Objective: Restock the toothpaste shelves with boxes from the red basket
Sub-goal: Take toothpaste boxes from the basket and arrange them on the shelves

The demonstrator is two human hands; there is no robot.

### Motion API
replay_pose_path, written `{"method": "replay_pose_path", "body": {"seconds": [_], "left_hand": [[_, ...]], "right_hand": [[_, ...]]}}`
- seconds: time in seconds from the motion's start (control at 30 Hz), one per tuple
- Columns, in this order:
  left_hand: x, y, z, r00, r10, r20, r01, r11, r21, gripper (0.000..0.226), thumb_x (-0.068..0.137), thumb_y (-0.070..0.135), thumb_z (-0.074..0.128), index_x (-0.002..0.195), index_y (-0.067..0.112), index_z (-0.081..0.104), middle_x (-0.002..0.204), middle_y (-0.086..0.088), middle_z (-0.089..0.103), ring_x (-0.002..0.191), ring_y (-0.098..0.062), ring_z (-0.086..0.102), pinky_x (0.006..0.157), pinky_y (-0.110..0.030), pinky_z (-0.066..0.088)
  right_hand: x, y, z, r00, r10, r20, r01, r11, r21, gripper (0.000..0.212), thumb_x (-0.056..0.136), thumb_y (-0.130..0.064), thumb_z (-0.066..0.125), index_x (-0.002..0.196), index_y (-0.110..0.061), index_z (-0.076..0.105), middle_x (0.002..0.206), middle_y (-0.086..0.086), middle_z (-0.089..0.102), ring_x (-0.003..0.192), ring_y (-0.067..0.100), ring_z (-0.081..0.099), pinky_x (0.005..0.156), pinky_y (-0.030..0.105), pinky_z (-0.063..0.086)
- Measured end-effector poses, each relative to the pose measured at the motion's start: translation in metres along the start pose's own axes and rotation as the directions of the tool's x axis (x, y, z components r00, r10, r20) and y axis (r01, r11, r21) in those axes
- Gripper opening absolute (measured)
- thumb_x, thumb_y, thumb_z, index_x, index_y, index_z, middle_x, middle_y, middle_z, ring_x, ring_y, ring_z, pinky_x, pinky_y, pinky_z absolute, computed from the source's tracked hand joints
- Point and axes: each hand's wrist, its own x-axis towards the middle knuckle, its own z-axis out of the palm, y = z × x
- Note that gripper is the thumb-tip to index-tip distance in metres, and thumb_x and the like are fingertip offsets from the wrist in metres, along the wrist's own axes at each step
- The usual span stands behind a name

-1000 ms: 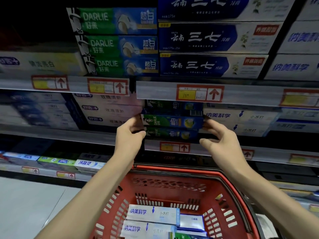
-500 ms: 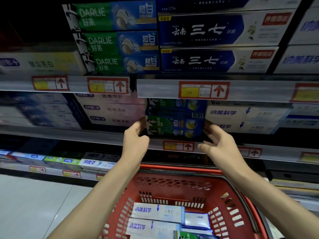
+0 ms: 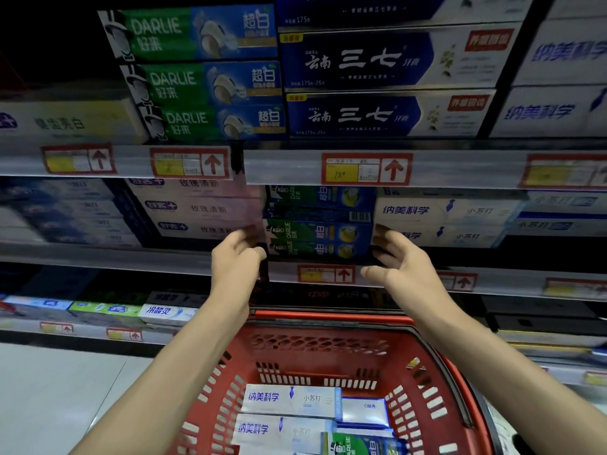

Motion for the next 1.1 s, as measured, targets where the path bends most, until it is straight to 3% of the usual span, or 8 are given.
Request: {"method": "replay_pose_path", "body": {"seconds": [0.07, 0.13, 0.23, 0.43, 0.83, 1.0, 1.1], "left_hand": [[-0.002, -0.001, -0.004, 0.999, -0.012, -0.03, 0.011, 0.999, -0.046, 0.039, 0.091, -0.003, 0.057, 0.121, 0.02, 0.067, 0.106, 0.007, 0.073, 0.104, -0.01, 0.066, 0.088, -0.02, 0.053], [-0.008, -0.001, -0.005, 0.999, -0.032, -0.03, 0.029, 0.996, -0.083, 0.034, 0.091, 0.0, 0.057, 0.114, 0.023, 0.069, 0.11, 0.001, 0.075, 0.112, -0.016, 0.067, 0.102, -0.032, 0.051], [-0.02, 0.0, -0.005, 0.998, -0.03, 0.048, 0.035, 0.994, -0.106, 0.03, 0.096, 0.005, 0.056, 0.109, 0.025, 0.072, 0.109, 0.003, 0.077, 0.11, -0.013, 0.07, 0.101, -0.033, 0.052], [-0.043, -0.006, -0.002, 0.971, -0.084, 0.223, 0.125, 0.977, -0.174, 0.027, 0.1, 0.011, 0.052, 0.114, 0.016, 0.074, 0.106, -0.001, 0.08, 0.103, -0.015, 0.075, 0.096, -0.034, 0.055], [-0.062, -0.02, 0.014, 0.902, -0.161, 0.401, 0.228, 0.966, -0.125, 0.027, 0.1, 0.019, 0.051, 0.114, 0.015, 0.074, 0.11, -0.004, 0.079, 0.106, -0.018, 0.074, 0.097, -0.037, 0.053], [-0.07, -0.034, 0.026, 0.834, -0.228, 0.503, 0.255, 0.967, 0.014, 0.029, 0.1, 0.023, 0.051, 0.115, 0.014, 0.074, 0.109, -0.007, 0.079, 0.104, -0.021, 0.075, 0.094, -0.035, 0.055], [-0.079, -0.054, 0.04, 0.828, -0.256, 0.498, 0.224, 0.967, 0.125, 0.024, 0.098, 0.02, 0.054, 0.107, 0.015, 0.076, 0.104, -0.01, 0.079, 0.093, -0.019, 0.076, 0.082, -0.03, 0.055]], "right_hand": [[-0.001, 0.0, -0.002, 1.0, 0.021, -0.01, -0.021, 1.0, 0.022, 0.08, 0.092, 0.001, 0.07, 0.159, -0.017, 0.032, 0.146, -0.004, 0.048, 0.139, 0.017, 0.048, 0.101, 0.03, 0.041], [-0.003, 0.002, -0.005, 0.999, 0.039, -0.012, -0.039, 0.998, 0.045, 0.078, 0.091, -0.001, 0.071, 0.158, -0.019, 0.036, 0.147, -0.001, 0.051, 0.134, 0.018, 0.054, 0.1, 0.031, 0.044], [-0.007, 0.005, -0.009, 0.997, 0.072, -0.007, -0.07, 0.99, 0.126, 0.063, 0.089, -0.001, 0.071, 0.144, -0.022, 0.05, 0.136, -0.001, 0.061, 0.124, 0.017, 0.061, 0.107, 0.04, 0.05], [-0.017, 0.008, -0.021, 0.981, 0.166, 0.097, -0.19, 0.925, 0.33, 0.043, 0.089, 0.002, 0.063, 0.125, -0.02, 0.069, 0.115, 0.007, 0.077, 0.106, 0.02, 0.075, 0.098, 0.039, 0.056], [-0.032, 0.008, -0.033, 0.966, 0.201, 0.16, -0.25, 0.881, 0.402, 0.036, 0.092, 0.002, 0.058, 0.123, -0.011, 0.07, 0.114, 0.013, 0.077, 0.103, 0.025, 0.076, 0.094, 0.036, 0.056], [-0.036, 0.008, -0.034, 0.963, 0.205, 0.173, -0.258, 0.888, 0.382, 0.034, 0.09, 0.0, 0.061, 0.121, -0.011, 0.07, 0.112, 0.014, 0.078, 0.101, 0.025, 0.077, 0.094, 0.036, 0.057], [-0.039, 0.006, -0.033, 0.942, 0.239, 0.236, -0.316, 0.871, 0.377, 0.032, 0.091, -0.003, 0.06, 0.12, -0.01, 0.07, 0.11, 0.015, 0.078, 0.102, 0.026, 0.076, 0.094, 0.035, 0.058]]}}
